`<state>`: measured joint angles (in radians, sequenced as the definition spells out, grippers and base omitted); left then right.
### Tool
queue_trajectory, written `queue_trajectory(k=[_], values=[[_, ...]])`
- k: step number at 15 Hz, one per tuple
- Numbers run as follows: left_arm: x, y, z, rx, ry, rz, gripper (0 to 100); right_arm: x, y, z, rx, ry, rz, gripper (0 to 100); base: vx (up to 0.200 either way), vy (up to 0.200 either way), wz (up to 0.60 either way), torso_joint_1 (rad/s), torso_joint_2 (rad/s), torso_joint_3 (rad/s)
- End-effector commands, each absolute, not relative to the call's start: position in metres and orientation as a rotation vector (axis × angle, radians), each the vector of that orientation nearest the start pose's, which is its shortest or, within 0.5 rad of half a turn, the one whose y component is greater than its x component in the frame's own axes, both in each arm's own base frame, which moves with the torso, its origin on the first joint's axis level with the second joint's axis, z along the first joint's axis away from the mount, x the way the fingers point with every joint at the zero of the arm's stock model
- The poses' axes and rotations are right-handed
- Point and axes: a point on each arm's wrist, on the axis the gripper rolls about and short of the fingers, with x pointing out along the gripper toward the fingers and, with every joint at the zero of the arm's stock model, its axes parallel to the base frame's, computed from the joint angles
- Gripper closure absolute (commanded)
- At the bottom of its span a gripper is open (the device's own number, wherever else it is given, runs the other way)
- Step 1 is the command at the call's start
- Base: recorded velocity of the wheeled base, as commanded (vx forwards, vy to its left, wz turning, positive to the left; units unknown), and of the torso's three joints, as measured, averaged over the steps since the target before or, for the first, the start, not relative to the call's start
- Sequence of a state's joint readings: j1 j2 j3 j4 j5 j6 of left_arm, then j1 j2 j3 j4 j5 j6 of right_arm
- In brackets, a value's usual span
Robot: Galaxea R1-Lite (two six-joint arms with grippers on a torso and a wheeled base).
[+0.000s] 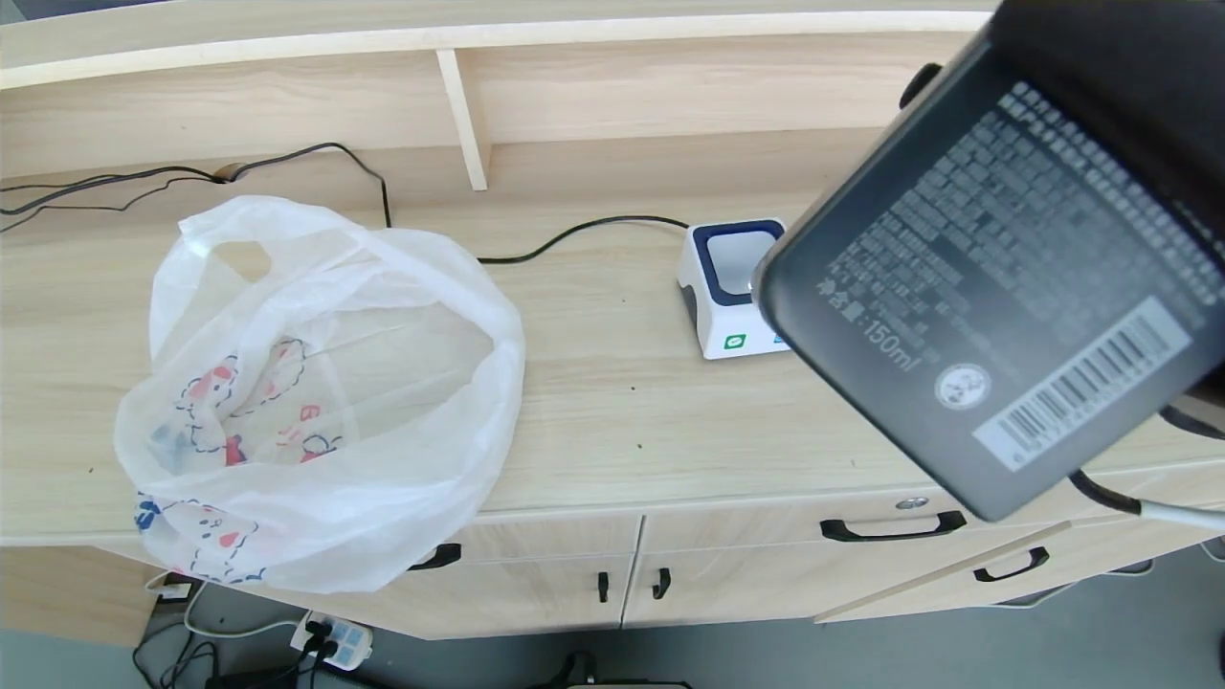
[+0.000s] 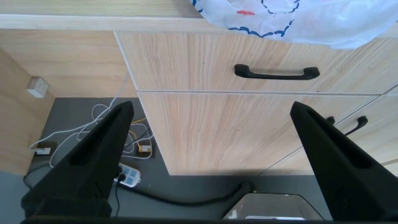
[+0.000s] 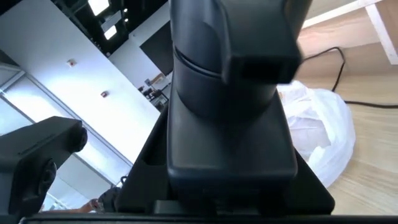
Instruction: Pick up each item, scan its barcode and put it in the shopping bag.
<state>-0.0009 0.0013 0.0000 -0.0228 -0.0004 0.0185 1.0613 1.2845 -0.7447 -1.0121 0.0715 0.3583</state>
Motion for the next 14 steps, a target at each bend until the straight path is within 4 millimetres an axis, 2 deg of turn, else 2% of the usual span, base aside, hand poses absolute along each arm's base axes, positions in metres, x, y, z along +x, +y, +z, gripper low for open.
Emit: queue_trajectory(k=[1,3,5,6,8,10,12,14], values=[[-0.023,0.0,0.078,0.018,-0.021,-0.001,0,0.094,0.17,0.312,0.563,-0.246,1.152,100,0.0,0.0,0.0,0.0,0.0,0.0],[-0.023,0.0,0.078,0.018,-0.021,-0.001,0,0.1,0.168,0.308,0.545,-0.252,1.048,100,0.0,0.0,0.0,0.0,0.0,0.0],[-0.023,0.0,0.078,0.018,-0.021,-0.001,0,0.116,0.162,0.298,0.417,-0.259,0.878,100,0.0,0.0,0.0,0.0,0.0,0.0],[-0.023,0.0,0.078,0.018,-0.021,-0.001,0,0.131,0.156,0.296,0.333,-0.251,0.743,100,0.0,0.0,0.0,0.0,0.0,0.0],[-0.023,0.0,0.078,0.018,-0.021,-0.001,0,0.156,0.145,0.29,0.117,-0.257,0.587,100,0.0,0.0,0.0,0.0,0.0,0.0],[-0.023,0.0,0.078,0.015,-0.021,-0.001,0,0.175,0.147,0.284,-0.064,-0.275,0.539,100,0.0,0.0,0.0,0.0,0.0,0.0],[-0.023,0.0,0.078,0.015,-0.021,-0.001,0,0.198,0.15,0.286,-0.399,-0.366,0.473,100,0.0,0.0,0.0,0.0,0.0,0.0],[-0.023,0.0,0.078,0.015,-0.025,-0.001,0,0.218,0.163,0.273,-0.611,-0.442,0.543,100,0.0,0.0,0.0,0.0,0.0,0.0]])
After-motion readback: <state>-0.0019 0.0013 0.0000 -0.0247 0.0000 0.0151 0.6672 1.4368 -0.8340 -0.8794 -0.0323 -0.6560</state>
